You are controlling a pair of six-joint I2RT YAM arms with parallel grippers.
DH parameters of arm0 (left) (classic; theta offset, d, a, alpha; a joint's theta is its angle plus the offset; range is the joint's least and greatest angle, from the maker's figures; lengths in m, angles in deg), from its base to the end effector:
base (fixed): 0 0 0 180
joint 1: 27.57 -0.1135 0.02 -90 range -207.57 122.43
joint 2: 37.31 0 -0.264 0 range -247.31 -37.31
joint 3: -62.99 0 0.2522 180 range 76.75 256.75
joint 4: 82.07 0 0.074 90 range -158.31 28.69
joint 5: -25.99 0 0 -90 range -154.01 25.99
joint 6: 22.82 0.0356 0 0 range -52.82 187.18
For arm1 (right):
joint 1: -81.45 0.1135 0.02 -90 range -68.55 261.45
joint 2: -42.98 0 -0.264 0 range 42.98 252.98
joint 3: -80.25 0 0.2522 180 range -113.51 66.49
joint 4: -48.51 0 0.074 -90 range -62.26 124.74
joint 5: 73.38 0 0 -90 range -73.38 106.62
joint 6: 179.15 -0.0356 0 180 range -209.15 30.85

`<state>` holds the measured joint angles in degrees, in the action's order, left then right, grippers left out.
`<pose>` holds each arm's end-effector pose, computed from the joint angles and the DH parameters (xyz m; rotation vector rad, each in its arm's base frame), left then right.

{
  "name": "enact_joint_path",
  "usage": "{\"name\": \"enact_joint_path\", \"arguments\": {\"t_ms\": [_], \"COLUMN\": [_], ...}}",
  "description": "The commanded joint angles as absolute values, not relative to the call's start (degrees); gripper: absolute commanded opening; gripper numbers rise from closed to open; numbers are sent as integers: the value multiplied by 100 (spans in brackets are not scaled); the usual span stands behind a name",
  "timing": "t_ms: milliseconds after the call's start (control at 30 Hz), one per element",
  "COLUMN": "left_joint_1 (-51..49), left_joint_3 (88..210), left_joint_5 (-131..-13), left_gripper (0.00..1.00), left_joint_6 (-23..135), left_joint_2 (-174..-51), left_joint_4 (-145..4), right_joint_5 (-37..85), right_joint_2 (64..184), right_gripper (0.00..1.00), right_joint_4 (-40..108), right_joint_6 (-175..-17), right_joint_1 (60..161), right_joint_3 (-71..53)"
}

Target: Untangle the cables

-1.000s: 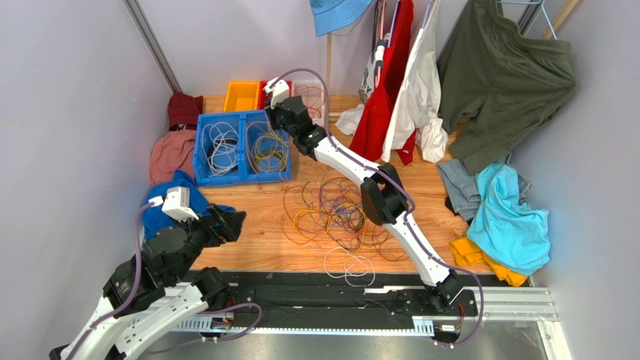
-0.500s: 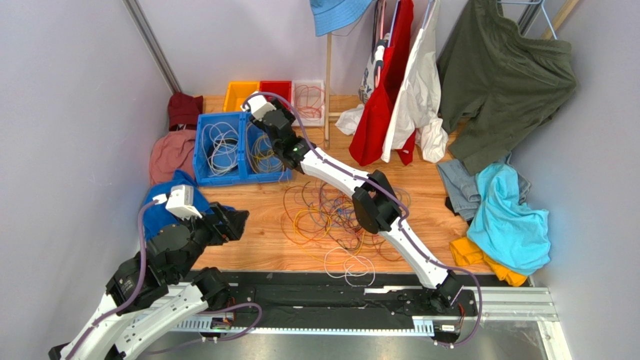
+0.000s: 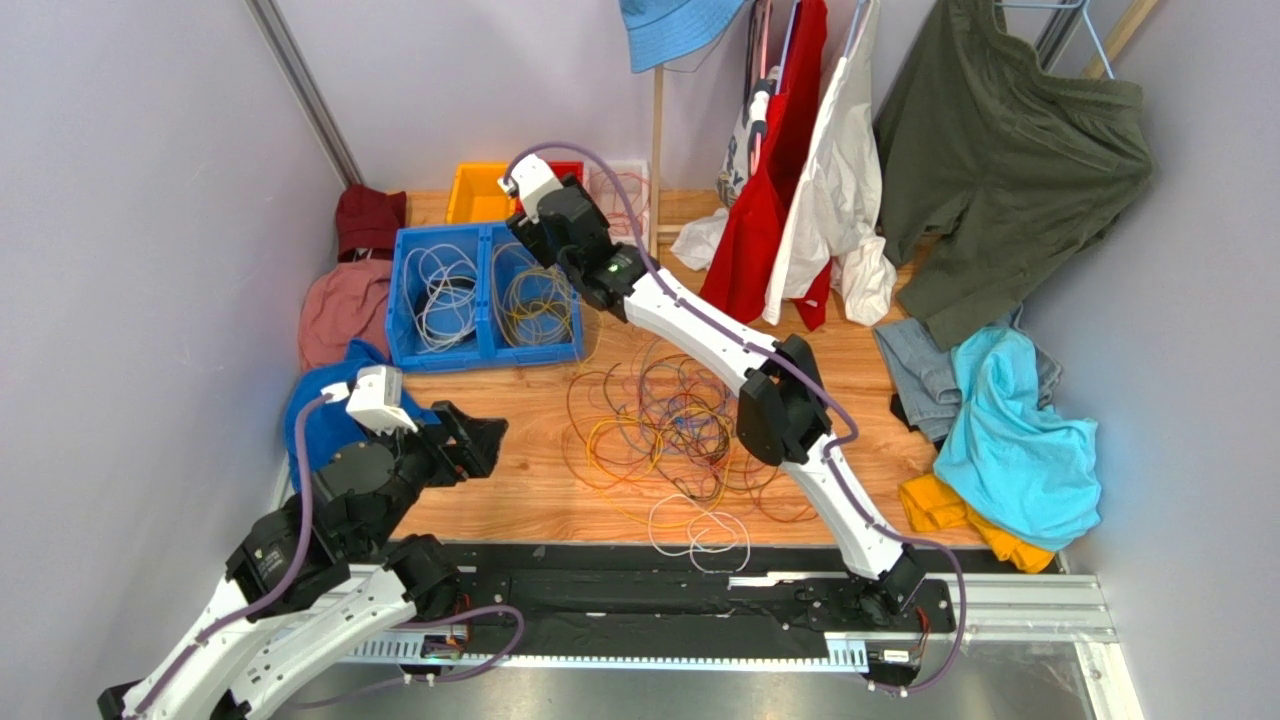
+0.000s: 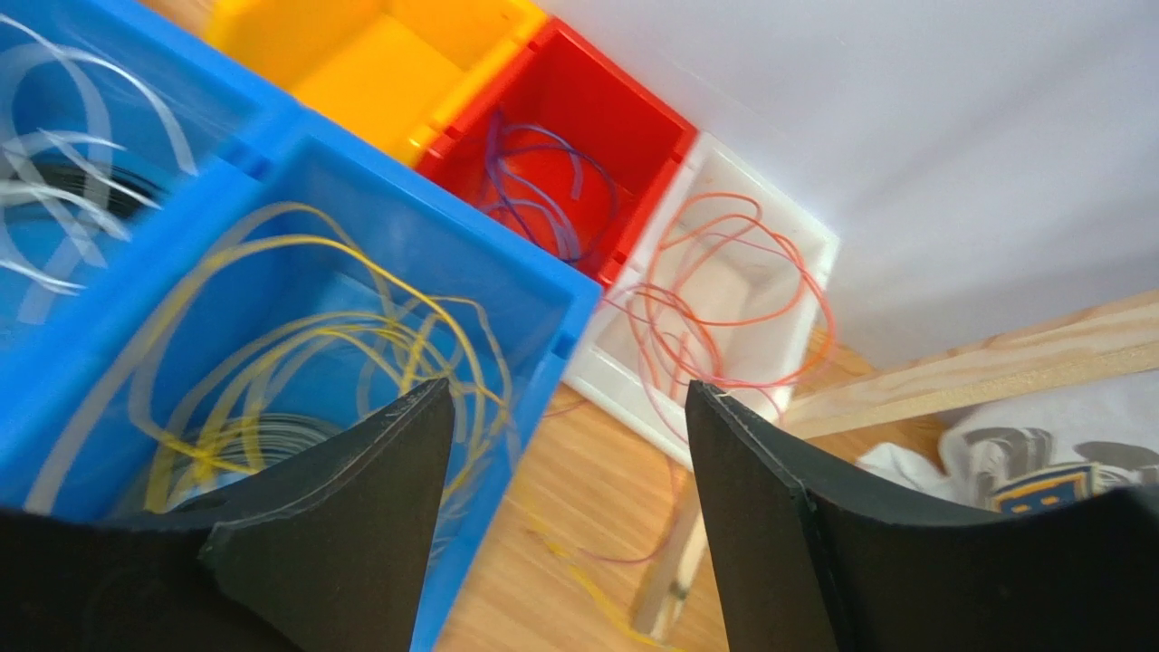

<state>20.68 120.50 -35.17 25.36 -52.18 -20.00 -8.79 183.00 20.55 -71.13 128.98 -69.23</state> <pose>0.0458 -0.0255 0.3171 -0.2361 1.8962 -0.5997 0.3973 0.4114 0.2909 -0.7441 1.7068 -0.0637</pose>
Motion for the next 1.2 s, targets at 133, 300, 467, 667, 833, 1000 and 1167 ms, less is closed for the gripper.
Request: {"name": "enact_joint_path", "arguments": {"t_ms": [133,300,467,667,833,1000,1167], "left_joint_1": [2068,2068,2068,2068,2068,2068,2042], "left_joint_3": [11851,11658,11429,11533,12008,12246,13068], "left_joint_5": [-3553,-3606,-3799,-4238,-4371,-3994,-4116], "left_gripper": [99,99,99,99,99,99,99], "left_joint_6": [2561,2464,2499,2561,2385,2034,2349], "left_joint_2": [-5673,-5735,-5919,-7400,-8896,-10031,-11162], "left_joint_4": [-2778,-3244,-3956,-4844,-5389,-6055,-6383], "right_joint_5": [896,1100,1134,1205,1065,836,713], "right_joint_2": [17219,16569,15358,13636,12377,11392,10302], "right_gripper": [70,69,68,67,66,66,66], "right_joint_4": [663,757,1337,2700,2983,2596,2464], "right_joint_6": [-8879,-9362,-9837,-10523,-10875,-10910,-11042], "right_joint_1": [12628,12618,12548,12434,12486,12548,12548], "right_joint_3": [-7195,-6379,-4493,-1628,-471,118,1040]}}
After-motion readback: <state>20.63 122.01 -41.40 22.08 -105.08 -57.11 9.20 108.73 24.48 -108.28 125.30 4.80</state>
